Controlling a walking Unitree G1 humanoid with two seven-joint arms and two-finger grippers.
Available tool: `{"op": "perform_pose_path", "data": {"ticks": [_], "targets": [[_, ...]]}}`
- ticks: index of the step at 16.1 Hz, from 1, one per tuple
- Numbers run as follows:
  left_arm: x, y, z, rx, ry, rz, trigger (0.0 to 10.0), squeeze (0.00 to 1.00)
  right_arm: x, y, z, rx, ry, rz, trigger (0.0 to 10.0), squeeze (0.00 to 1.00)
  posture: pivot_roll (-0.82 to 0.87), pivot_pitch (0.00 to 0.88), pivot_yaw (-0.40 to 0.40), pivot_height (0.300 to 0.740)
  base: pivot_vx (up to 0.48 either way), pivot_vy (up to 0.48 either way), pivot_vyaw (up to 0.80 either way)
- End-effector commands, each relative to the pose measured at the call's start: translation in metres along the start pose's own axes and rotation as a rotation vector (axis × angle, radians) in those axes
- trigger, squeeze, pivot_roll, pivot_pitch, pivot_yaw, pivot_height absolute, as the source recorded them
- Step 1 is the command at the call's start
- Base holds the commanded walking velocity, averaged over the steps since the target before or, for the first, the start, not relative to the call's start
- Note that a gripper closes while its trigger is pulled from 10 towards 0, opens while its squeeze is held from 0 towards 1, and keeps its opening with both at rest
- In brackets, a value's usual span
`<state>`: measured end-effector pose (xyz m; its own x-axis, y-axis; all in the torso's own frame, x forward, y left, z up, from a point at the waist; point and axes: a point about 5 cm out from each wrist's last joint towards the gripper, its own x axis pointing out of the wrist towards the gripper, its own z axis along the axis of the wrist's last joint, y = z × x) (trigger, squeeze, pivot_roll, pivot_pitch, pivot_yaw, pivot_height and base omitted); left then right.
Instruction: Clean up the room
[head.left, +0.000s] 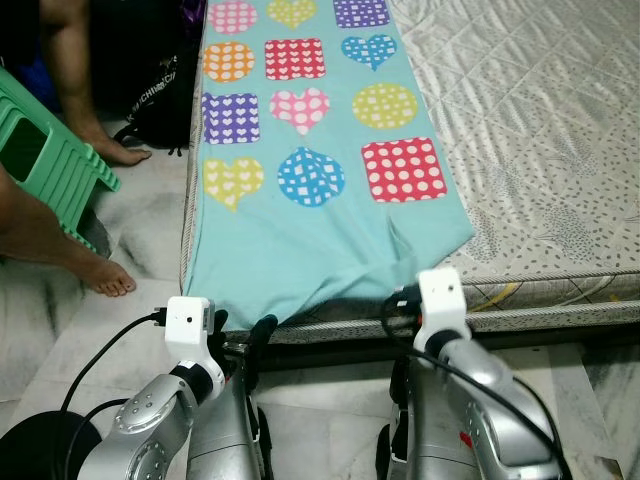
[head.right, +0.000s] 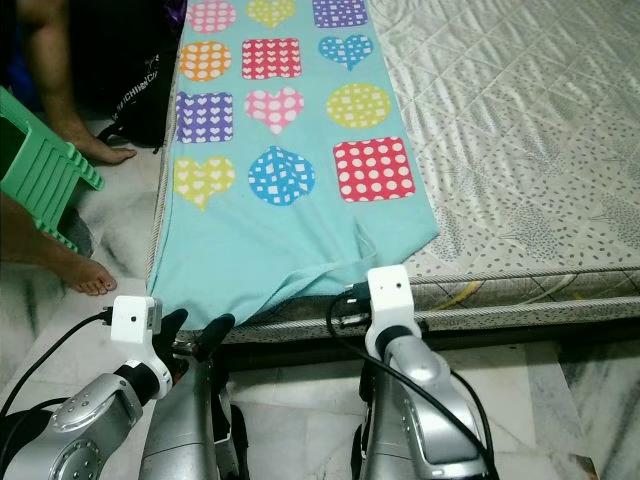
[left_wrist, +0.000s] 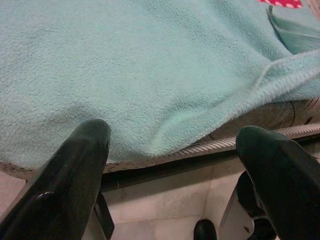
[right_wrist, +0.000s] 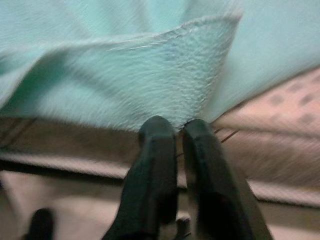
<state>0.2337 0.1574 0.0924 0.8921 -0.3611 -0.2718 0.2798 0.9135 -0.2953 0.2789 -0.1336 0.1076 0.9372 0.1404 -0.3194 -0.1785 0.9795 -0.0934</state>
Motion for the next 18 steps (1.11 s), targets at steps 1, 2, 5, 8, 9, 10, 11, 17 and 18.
{"op": "perform_pose_path", "data": {"ticks": [1, 2, 5, 8, 9, 10, 11, 17, 18], "targets": [[-0.004, 0.005, -0.008, -0.004, 0.040, 0.014, 10.0, 0.00, 0.001, -0.005, 0.000, -0.040, -0.020, -0.038, 10.0, 1.00, -0.02, 0.236, 0.054, 0.551, 0.000, 0.000, 0.00], [-0.004, 0.005, -0.008, -0.003, 0.040, 0.016, 10.0, 0.00, 0.004, -0.009, 0.006, -0.053, -0.045, -0.068, 10.0, 1.00, -0.02, 0.235, 0.054, 0.551, 0.000, 0.000, 0.00], [-0.003, 0.005, -0.005, 0.005, 0.032, 0.011, 10.0, 0.00, 0.012, -0.019, 0.024, -0.084, -0.118, -0.127, 10.0, 1.00, -0.02, 0.227, 0.054, 0.551, 0.000, 0.000, 0.00], [-0.002, 0.005, -0.002, 0.009, 0.021, 0.010, 10.0, 0.00, 0.017, -0.013, 0.031, -0.069, -0.152, -0.098, 10.0, 1.00, -0.02, 0.222, 0.052, 0.551, 0.000, 0.000, 0.00], [-0.001, 0.006, -0.002, 0.010, 0.019, 0.011, 10.0, 0.00, 0.019, -0.008, 0.032, -0.062, -0.156, -0.081, 10.0, 1.00, -0.03, 0.218, 0.054, 0.551, 0.000, 0.000, 0.00], [0.000, 0.005, -0.002, 0.009, 0.015, 0.011, 10.0, 0.00, 0.022, 0.001, 0.031, -0.052, -0.162, -0.060, 10.0, 1.00, -0.03, 0.216, 0.056, 0.551, 0.000, 0.000, 0.00], [0.002, 0.005, -0.002, 0.010, 0.014, 0.010, 10.0, 0.00, 0.024, 0.006, 0.030, -0.048, -0.161, -0.059, 10.0, 1.00, -0.04, 0.216, 0.060, 0.551, 0.000, 0.000, 0.00], [0.010, -0.007, 0.000, 0.021, 0.009, -0.032, 10.0, 0.00, 0.059, 0.048, 0.021, -0.032, -0.097, -0.094, 10.0, 0.65, -0.01, 0.214, 0.071, 0.551, 0.000, 0.000, 0.00], [0.010, -0.007, 0.000, 0.022, 0.009, -0.035, 10.0, 0.00, 0.064, 0.054, 0.024, -0.044, -0.105, -0.089, 10.0, 0.00, -0.01, 0.214, 0.071, 0.551, 0.000, 0.000, 0.00]]}}
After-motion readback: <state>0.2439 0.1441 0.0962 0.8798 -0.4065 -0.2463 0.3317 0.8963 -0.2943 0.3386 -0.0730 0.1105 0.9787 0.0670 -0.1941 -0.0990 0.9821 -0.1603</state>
